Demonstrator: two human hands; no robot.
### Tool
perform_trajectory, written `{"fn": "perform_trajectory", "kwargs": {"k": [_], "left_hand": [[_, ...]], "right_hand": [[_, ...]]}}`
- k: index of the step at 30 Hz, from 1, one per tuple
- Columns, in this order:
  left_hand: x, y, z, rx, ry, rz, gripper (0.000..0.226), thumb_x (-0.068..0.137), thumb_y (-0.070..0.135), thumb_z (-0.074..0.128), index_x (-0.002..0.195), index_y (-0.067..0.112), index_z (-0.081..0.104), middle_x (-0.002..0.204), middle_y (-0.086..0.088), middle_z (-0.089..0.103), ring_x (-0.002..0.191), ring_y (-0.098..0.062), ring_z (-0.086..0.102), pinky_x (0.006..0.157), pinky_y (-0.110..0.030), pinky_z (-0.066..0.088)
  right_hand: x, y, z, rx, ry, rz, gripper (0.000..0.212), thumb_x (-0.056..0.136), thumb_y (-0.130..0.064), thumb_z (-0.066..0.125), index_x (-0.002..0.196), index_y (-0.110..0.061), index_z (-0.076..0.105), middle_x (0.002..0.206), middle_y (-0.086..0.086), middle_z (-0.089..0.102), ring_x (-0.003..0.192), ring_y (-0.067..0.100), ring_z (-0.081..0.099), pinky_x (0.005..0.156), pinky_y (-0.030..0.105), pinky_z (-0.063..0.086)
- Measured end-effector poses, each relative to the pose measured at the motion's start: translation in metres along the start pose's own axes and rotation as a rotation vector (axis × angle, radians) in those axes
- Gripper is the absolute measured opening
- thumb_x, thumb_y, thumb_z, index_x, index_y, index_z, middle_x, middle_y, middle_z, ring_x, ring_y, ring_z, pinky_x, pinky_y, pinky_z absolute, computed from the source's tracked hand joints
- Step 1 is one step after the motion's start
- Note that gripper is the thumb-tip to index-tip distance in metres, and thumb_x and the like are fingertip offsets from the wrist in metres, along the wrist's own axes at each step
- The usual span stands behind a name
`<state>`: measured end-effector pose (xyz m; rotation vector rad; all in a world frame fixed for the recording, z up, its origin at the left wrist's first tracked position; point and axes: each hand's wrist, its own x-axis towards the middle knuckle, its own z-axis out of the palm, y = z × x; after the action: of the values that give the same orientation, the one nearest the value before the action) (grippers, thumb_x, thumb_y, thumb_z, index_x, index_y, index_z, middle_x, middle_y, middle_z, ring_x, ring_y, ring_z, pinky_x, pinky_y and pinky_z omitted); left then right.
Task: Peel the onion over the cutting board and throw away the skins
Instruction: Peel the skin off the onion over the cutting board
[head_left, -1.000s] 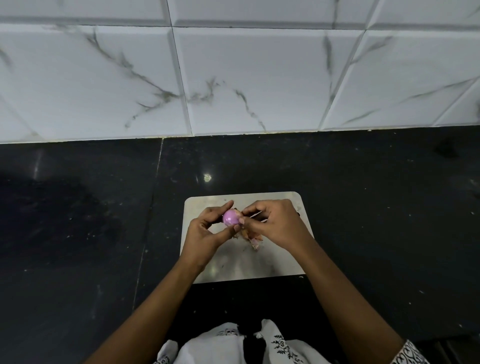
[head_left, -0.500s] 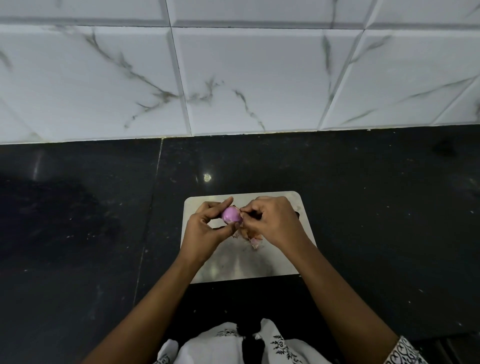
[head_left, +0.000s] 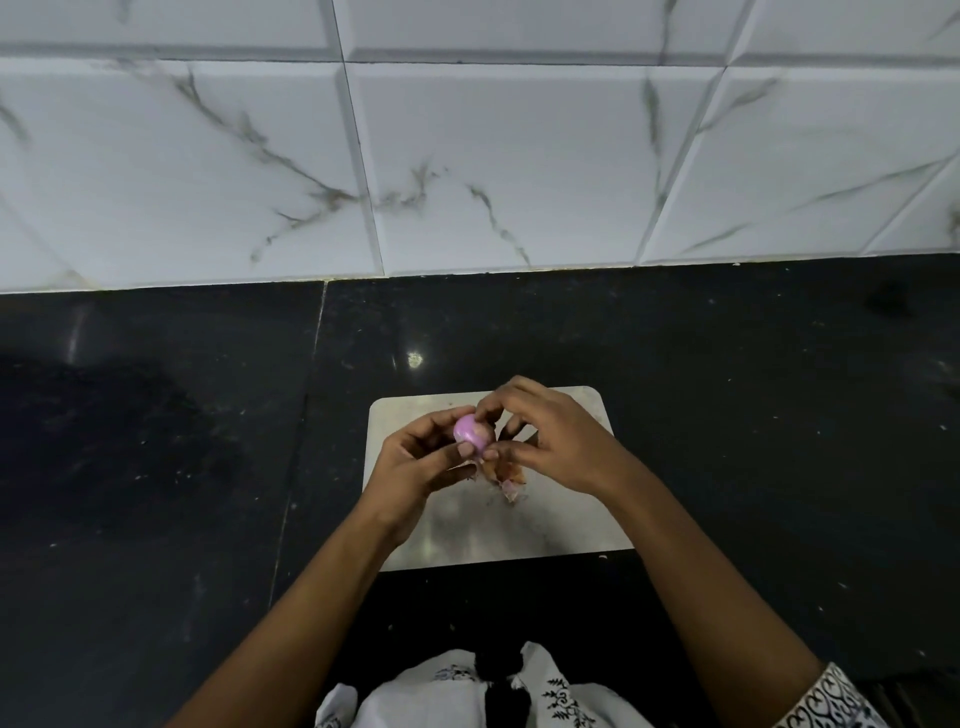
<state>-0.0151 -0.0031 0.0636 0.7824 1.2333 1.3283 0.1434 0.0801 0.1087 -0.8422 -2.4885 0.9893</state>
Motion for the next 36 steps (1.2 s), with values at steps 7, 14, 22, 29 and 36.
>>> {"fn": "perform_trajectory", "kwargs": {"k": [7, 14, 22, 29, 36], "left_hand": [[-0.0016, 0.0032, -0.0011, -0.089, -0.017, -0.023, 0.038, 0.071, 0.013, 0.062, 0.109, 0.017, 0.065, 0.099, 0.001, 0.074, 0.091, -0.015, 0.070, 0.077, -0.028, 0.057], [-0.0022, -0.0009, -0.0014, -0.135, -0.026, -0.020, 0.041, 0.071, 0.008, 0.063, 0.112, 0.015, 0.064, 0.106, -0.004, 0.072, 0.096, -0.021, 0.068, 0.085, -0.034, 0.056], [-0.0003, -0.0015, 0.0019, -0.175, -0.001, 0.004, 0.037, 0.072, 0.008, 0.061, 0.109, 0.014, 0.064, 0.097, -0.001, 0.074, 0.088, -0.016, 0.070, 0.079, -0.029, 0.057], [-0.0010, -0.0024, 0.0023, -0.151, 0.019, 0.029, 0.039, 0.070, 0.007, 0.064, 0.109, 0.012, 0.065, 0.099, -0.002, 0.074, 0.091, -0.018, 0.070, 0.080, -0.030, 0.057], [0.0001, -0.0038, -0.0003, -0.147, 0.049, 0.009, 0.039, 0.068, 0.007, 0.066, 0.106, 0.012, 0.066, 0.099, -0.003, 0.074, 0.091, -0.019, 0.070, 0.077, -0.028, 0.058]], "right_hand": [[0.0027, -0.0028, -0.0013, 0.008, 0.003, 0.007, 0.028, 0.079, -0.017, 0.070, 0.103, -0.020, 0.057, 0.103, -0.012, 0.049, 0.084, 0.006, 0.058, 0.069, 0.013, 0.051], [0.0015, -0.0012, -0.0015, 0.048, -0.042, -0.024, 0.016, 0.080, -0.021, 0.070, 0.089, -0.016, 0.058, 0.093, -0.019, 0.044, 0.085, 0.002, 0.054, 0.067, 0.009, 0.046], [-0.0017, -0.0015, 0.0001, 0.077, 0.075, 0.022, 0.024, 0.078, -0.020, 0.072, 0.096, -0.022, 0.057, 0.093, -0.019, 0.050, 0.085, 0.007, 0.059, 0.067, 0.015, 0.053], [-0.0006, -0.0051, 0.0031, -0.066, 0.121, -0.016, 0.015, 0.080, -0.019, 0.070, 0.093, -0.016, 0.063, 0.093, -0.005, 0.059, 0.080, 0.009, 0.060, 0.068, 0.018, 0.050], [0.0054, -0.0026, -0.0018, -0.083, 0.032, -0.008, 0.011, 0.083, -0.018, 0.067, 0.092, -0.015, 0.064, 0.091, -0.007, 0.061, 0.081, 0.009, 0.057, 0.070, 0.020, 0.050]]}}
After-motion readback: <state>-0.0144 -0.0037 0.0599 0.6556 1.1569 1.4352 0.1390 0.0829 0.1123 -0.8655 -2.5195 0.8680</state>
